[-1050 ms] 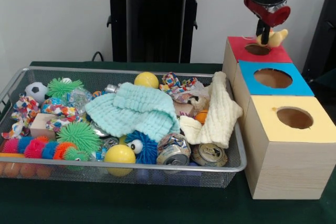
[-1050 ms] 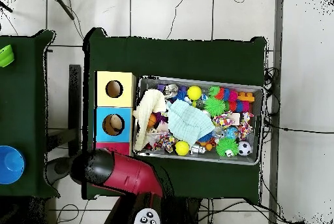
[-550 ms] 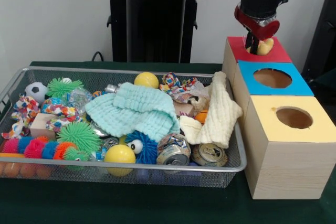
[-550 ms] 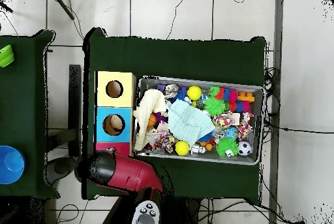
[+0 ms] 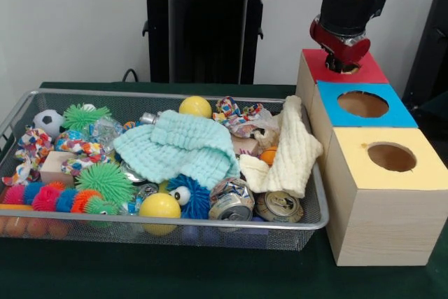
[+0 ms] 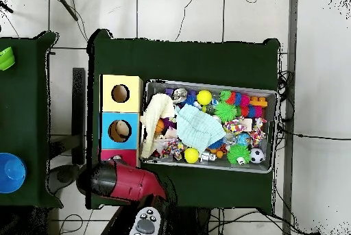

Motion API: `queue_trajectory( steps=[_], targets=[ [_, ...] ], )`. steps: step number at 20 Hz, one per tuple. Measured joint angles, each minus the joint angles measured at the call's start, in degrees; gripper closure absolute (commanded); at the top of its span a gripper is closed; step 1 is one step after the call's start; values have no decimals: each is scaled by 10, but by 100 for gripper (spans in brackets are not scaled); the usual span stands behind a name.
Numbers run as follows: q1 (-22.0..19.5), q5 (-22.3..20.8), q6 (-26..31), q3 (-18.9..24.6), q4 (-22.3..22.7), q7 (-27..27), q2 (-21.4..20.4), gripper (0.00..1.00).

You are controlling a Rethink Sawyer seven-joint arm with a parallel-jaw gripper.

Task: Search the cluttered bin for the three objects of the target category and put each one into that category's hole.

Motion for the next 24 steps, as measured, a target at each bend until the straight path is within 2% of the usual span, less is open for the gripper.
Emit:
queue_trajectory(
  steps=[7,10,13,16,20,21,24],
  targets=[
    [15,-14,-22,-7,-6,0,18,100],
    [35,-33,-56,-25,-19,0,40,100],
    [73,-67,-93,-56,-31,0,50,100],
    [118,-99,-143,-92,-42,0,65,100],
    [175,-123,-247,-141,-39,1,94,100],
    [192,-130,-291,-155,-33,1,105,100],
    [210,-151,-360,-173,-28,0,120,100]
  ],
)
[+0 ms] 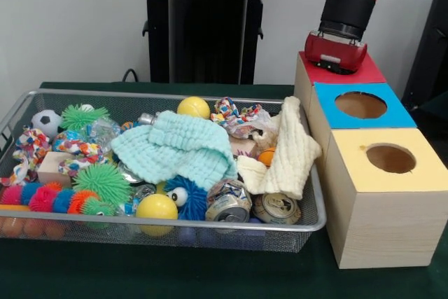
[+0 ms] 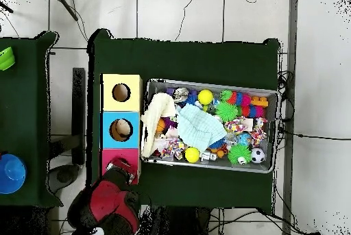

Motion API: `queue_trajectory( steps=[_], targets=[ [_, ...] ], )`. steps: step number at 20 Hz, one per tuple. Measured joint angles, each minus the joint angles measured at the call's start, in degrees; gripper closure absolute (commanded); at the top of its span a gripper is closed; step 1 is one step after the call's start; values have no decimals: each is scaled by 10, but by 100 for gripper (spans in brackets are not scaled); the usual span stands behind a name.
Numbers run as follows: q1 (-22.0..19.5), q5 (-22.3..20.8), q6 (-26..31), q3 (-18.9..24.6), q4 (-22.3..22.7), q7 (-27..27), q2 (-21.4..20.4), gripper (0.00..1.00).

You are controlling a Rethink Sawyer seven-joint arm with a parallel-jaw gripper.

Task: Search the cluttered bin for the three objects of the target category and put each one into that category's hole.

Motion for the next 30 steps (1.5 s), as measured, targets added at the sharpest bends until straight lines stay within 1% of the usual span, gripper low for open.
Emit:
queue_trajectory(
  steps=[3,4,7,11,14,18,21,22,27,28,30],
  targets=[
    [10,-36,-73,-14,5,0,15,100],
    [10,-62,-123,-20,11,0,23,0],
    [10,-68,-142,-22,13,0,26,0],
    [6,-80,-207,-28,26,0,37,0],
    [1,-82,-233,-28,32,0,41,0],
    [-4,-94,-244,-27,33,2,41,0],
    [-17,-123,-244,-23,30,9,35,0],
    [-33,-152,-244,-16,27,16,29,0],
    [-66,-212,-246,1,23,20,15,0],
    [-78,-236,-250,5,20,20,12,100],
    [-78,-237,-250,5,20,20,12,100]
  ],
)
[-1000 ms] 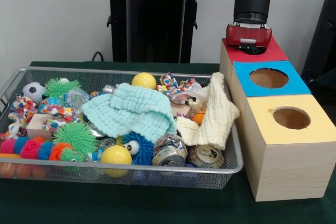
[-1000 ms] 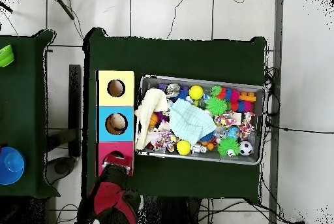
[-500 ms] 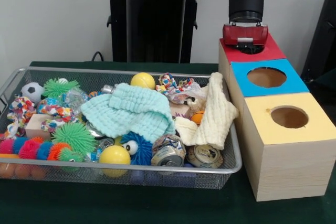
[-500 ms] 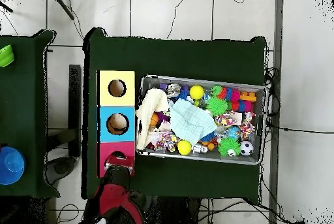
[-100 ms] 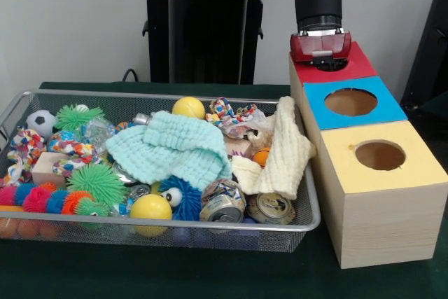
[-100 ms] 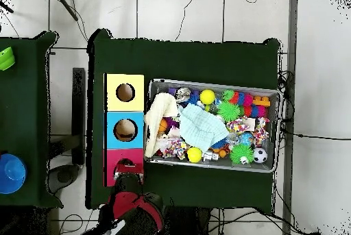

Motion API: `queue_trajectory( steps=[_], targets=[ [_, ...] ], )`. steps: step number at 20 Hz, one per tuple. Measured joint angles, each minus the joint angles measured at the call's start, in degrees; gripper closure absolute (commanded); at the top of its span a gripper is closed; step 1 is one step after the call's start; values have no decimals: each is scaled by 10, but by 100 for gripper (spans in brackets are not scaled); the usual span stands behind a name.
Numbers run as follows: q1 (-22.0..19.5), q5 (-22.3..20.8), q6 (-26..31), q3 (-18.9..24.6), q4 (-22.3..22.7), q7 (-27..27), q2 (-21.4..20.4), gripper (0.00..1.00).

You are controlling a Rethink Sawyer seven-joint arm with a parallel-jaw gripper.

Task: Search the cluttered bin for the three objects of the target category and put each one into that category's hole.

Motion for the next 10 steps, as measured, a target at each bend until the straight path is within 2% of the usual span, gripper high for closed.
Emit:
queue_trajectory(
  steps=[10],
  targets=[
    [0,-3,-4,-1,0,0,1,100]
  ],
)
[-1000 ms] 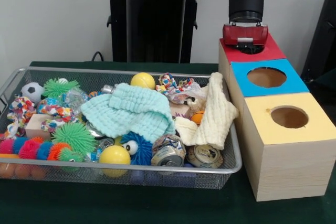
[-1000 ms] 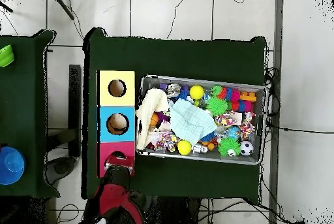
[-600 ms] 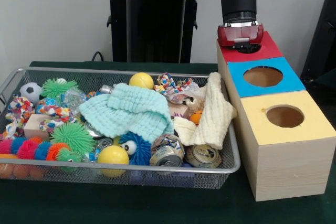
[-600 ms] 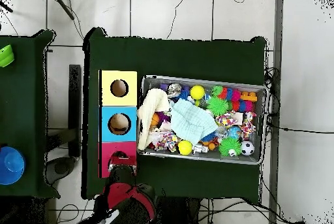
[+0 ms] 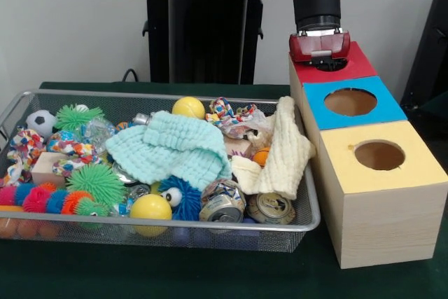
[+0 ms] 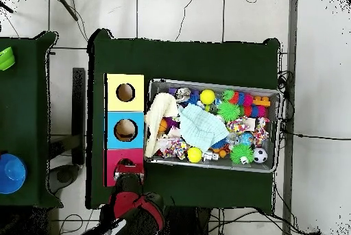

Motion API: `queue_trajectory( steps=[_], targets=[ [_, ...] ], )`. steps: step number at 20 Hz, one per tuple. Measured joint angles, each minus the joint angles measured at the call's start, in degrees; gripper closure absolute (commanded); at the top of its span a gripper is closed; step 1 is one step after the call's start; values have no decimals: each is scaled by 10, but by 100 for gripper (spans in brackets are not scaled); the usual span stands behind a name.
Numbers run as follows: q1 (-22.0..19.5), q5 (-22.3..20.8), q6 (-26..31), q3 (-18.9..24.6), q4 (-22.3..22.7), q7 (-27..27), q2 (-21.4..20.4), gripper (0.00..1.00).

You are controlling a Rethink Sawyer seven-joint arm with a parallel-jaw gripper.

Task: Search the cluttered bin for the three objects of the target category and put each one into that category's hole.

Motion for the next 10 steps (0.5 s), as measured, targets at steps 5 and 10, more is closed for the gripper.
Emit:
queue_trajectory(
  steps=[5,10],
  targets=[
    [0,-6,5,0,-3,0,-1,100],
    [-3,-18,24,5,-8,0,-7,100]
  ],
)
